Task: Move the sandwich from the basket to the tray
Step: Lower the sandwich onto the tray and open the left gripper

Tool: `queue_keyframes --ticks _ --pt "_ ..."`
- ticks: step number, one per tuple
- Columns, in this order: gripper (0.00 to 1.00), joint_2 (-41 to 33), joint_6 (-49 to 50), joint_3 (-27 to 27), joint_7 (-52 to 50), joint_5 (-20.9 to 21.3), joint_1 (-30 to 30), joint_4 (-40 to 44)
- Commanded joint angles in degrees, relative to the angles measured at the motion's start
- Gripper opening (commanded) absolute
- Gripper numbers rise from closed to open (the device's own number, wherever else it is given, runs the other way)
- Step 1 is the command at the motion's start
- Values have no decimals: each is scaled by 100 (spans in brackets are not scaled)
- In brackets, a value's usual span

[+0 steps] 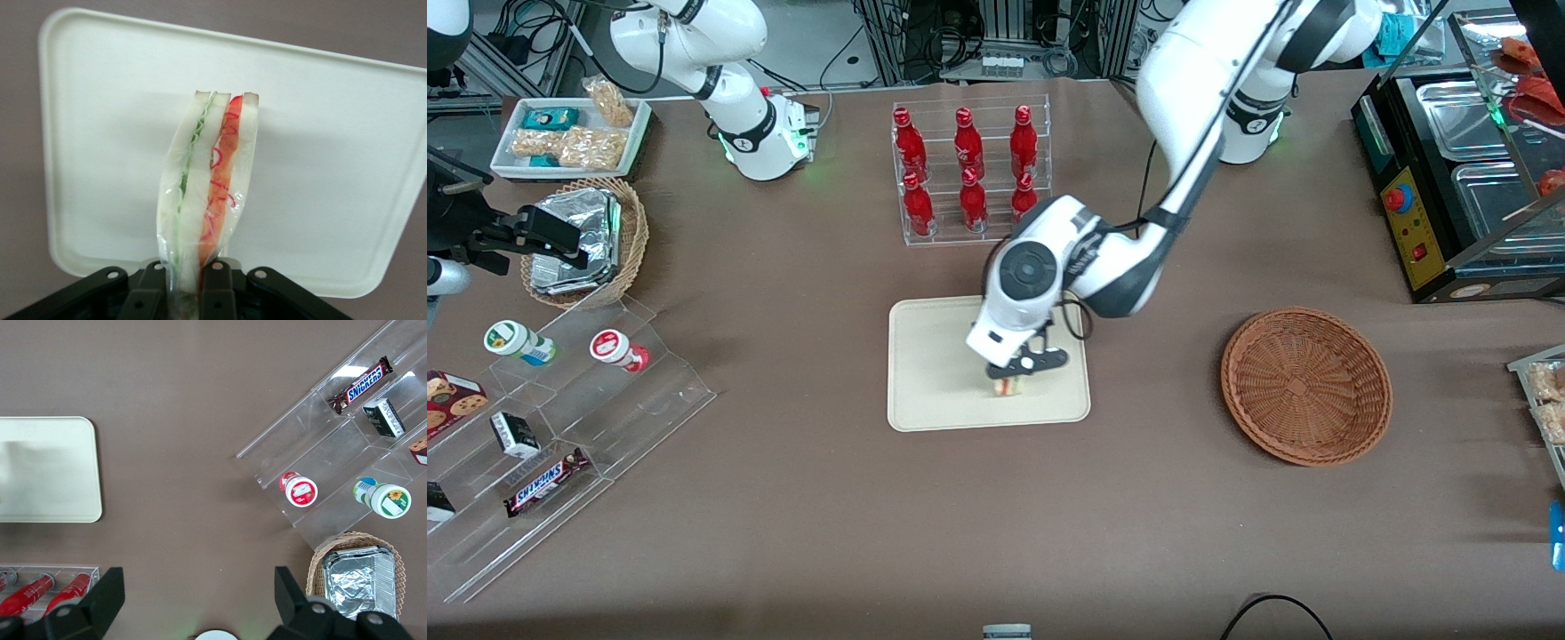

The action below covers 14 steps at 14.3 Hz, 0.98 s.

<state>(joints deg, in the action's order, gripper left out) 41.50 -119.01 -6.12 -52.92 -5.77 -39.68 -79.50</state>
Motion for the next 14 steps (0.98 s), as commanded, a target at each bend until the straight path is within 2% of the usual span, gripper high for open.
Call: queue_keyframes --ticks 1,5,6,7,8,12,14 --pt "6 376 -324 102 -298 -20 -355 224" --pt "8 429 -360 102 -552 392 -409 215" --pt "17 456 -360 102 -640 445 -443 224" --pt "53 456 -369 102 -719 454 -444 224" --pt "100 438 -412 102 -764 463 -461 198" --pt "100 97 -308 120 -1019 445 -409 146" --pt "100 -219 190 172 -1010 480 -400 110"
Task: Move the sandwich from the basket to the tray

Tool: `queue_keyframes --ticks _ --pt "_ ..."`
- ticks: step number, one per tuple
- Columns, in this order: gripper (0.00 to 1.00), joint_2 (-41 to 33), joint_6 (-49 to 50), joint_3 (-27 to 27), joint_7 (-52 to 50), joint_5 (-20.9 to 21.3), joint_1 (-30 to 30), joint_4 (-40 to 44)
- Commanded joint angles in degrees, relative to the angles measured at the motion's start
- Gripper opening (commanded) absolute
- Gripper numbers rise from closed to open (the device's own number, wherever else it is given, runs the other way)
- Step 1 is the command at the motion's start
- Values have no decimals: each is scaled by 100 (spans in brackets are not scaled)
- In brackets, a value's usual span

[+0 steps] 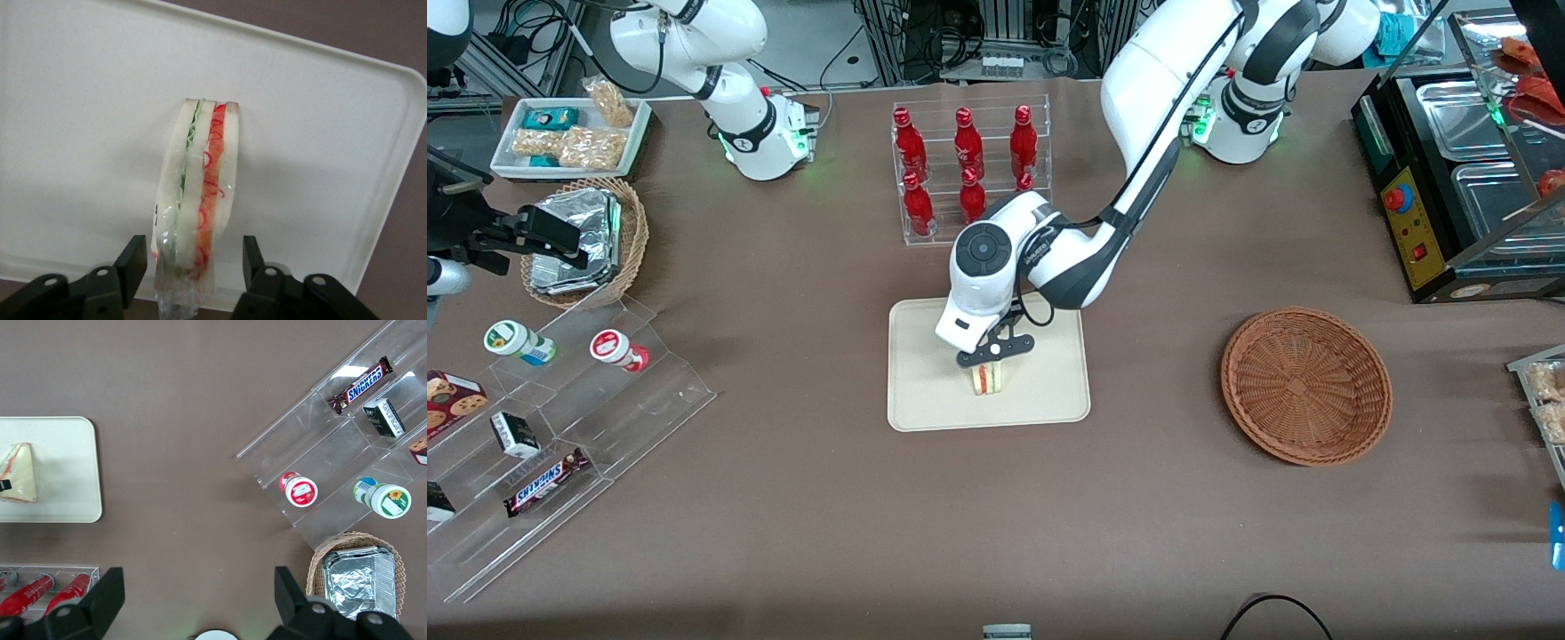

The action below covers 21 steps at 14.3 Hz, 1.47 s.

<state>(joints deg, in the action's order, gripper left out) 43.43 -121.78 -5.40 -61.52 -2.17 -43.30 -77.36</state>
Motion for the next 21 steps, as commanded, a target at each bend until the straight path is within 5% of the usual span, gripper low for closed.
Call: queue_keyframes --ticks 1,6,12,16,21 --pt "100 -632 889 292 -36 129 -47 -95" --pt "100 -1669 1878 969 342 129 -20 -988" --pt "100 -3312 1947 2410 2993 -196 -20 -2730" --pt "100 -3920 2834 3167 4374 -188 -29 -2662" --pt "100 -4518 3538 3484 4763 -100 -12 -2205"
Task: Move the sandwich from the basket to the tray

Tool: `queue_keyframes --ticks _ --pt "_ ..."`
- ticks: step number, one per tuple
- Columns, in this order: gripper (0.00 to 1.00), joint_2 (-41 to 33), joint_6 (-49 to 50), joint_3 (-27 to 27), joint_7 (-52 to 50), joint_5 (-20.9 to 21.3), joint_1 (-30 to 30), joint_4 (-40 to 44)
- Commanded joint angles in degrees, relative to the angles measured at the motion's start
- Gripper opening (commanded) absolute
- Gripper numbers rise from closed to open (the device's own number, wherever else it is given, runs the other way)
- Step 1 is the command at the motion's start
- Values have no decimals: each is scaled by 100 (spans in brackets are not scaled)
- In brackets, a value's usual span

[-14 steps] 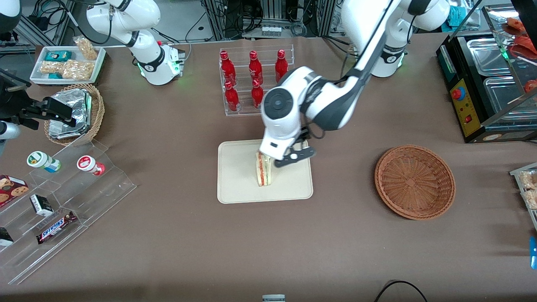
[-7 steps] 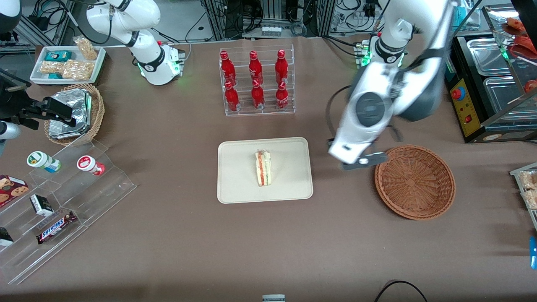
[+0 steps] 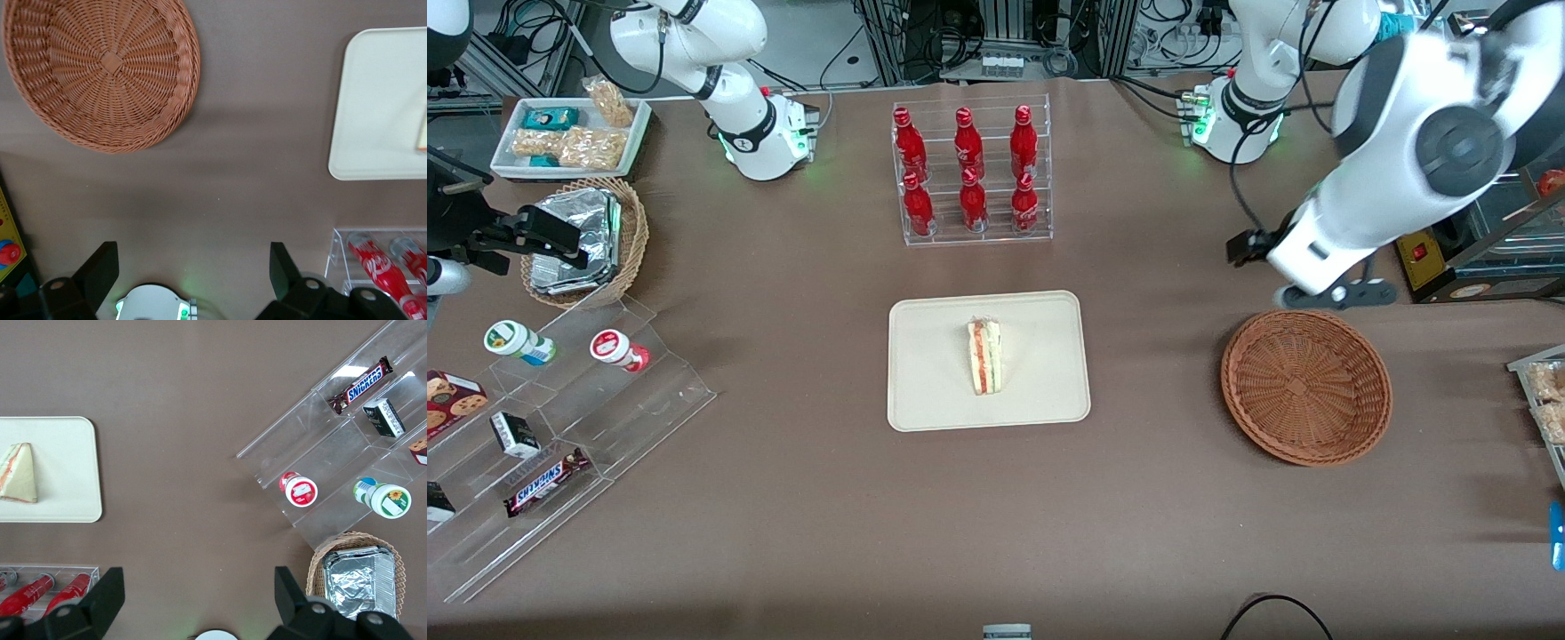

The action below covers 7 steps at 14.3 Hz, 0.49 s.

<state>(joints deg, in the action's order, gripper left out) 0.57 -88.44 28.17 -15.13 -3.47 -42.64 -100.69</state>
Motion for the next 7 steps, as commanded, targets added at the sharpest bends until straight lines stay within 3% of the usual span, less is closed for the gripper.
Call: queue_keyframes --ticks 1,2,3,4,7 --pt "100 -233 265 119 125 30 -69 267" --pt "100 -216 283 84 125 39 -25 330" --pt "100 -172 292 -169 134 48 575 322" --pt "100 -189 283 -1067 151 74 1260 339" --pt "100 -259 292 -2697 405 83 3020 330"
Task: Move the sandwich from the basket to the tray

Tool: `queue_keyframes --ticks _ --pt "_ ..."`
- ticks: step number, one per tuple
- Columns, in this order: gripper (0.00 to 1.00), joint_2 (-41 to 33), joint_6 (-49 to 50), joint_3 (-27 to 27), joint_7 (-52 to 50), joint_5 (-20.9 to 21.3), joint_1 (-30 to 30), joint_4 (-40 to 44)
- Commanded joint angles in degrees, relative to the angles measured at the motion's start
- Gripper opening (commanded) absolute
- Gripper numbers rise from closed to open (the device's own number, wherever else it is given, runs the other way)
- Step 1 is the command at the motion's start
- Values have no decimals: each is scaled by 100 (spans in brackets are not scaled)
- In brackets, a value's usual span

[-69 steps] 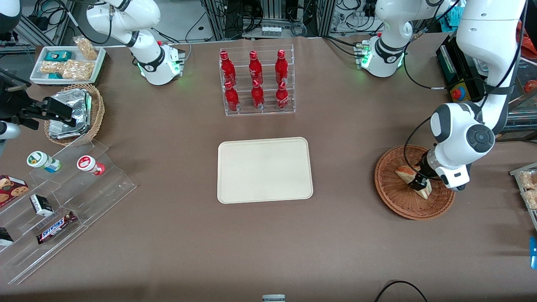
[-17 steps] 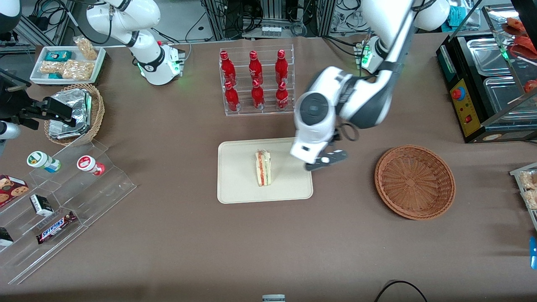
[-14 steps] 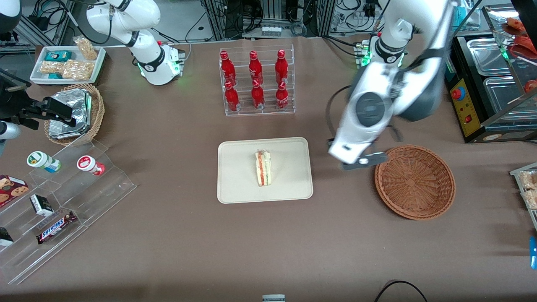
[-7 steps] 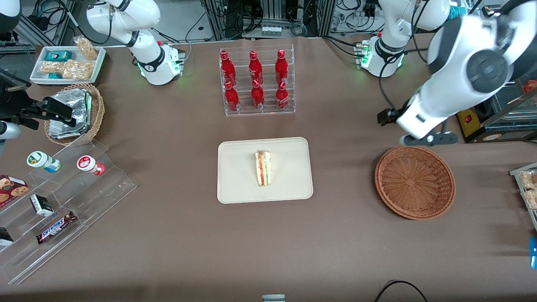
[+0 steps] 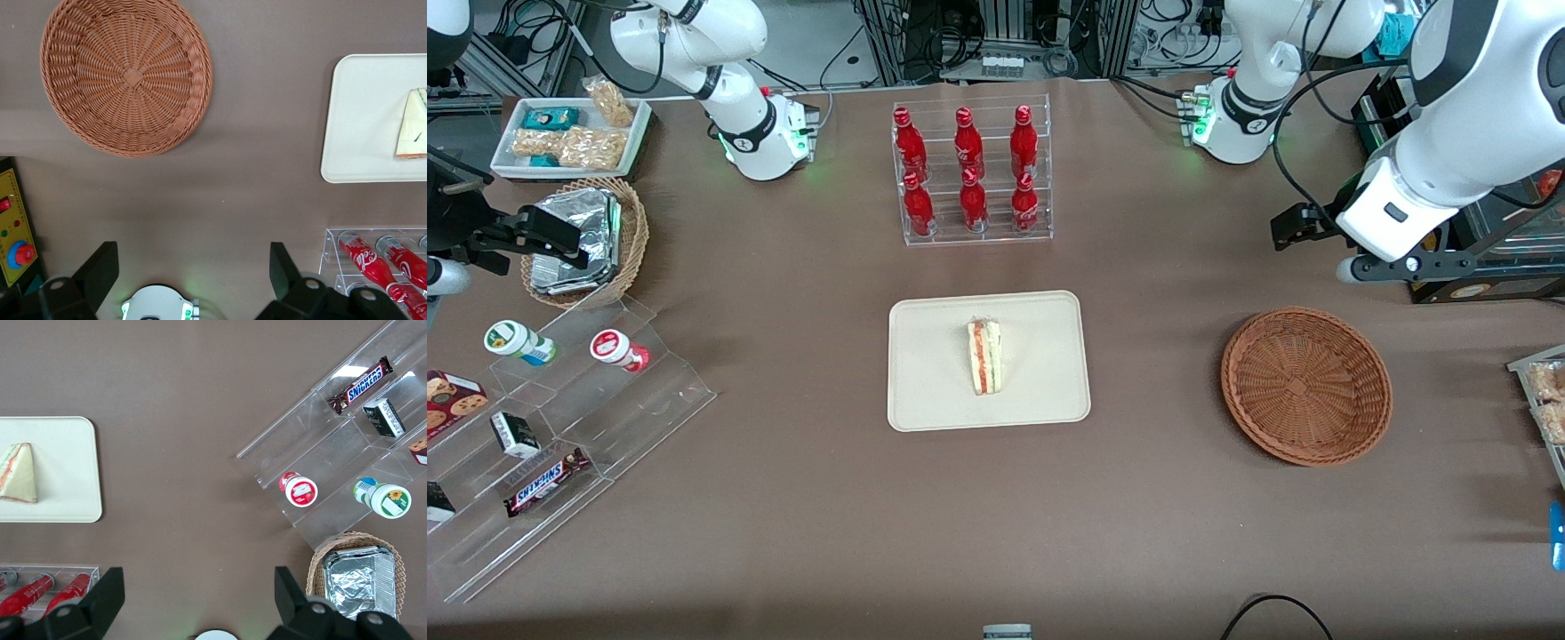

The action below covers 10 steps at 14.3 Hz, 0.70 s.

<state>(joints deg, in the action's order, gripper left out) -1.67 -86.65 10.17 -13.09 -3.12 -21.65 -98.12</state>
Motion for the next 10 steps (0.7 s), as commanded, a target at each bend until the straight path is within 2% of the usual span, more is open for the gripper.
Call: queue_keyframes --ticks 1,3,5,6,10 --pt "100 -52 122 -1303 280 57 1405 74" --pt "100 -97 157 -1972 368 206 2127 82" --pt "100 -97 166 -2378 377 242 2681 257" --pt "100 -88 183 -2466 377 242 2858 328" --pt "100 -62 113 -2415 377 312 2886 460"
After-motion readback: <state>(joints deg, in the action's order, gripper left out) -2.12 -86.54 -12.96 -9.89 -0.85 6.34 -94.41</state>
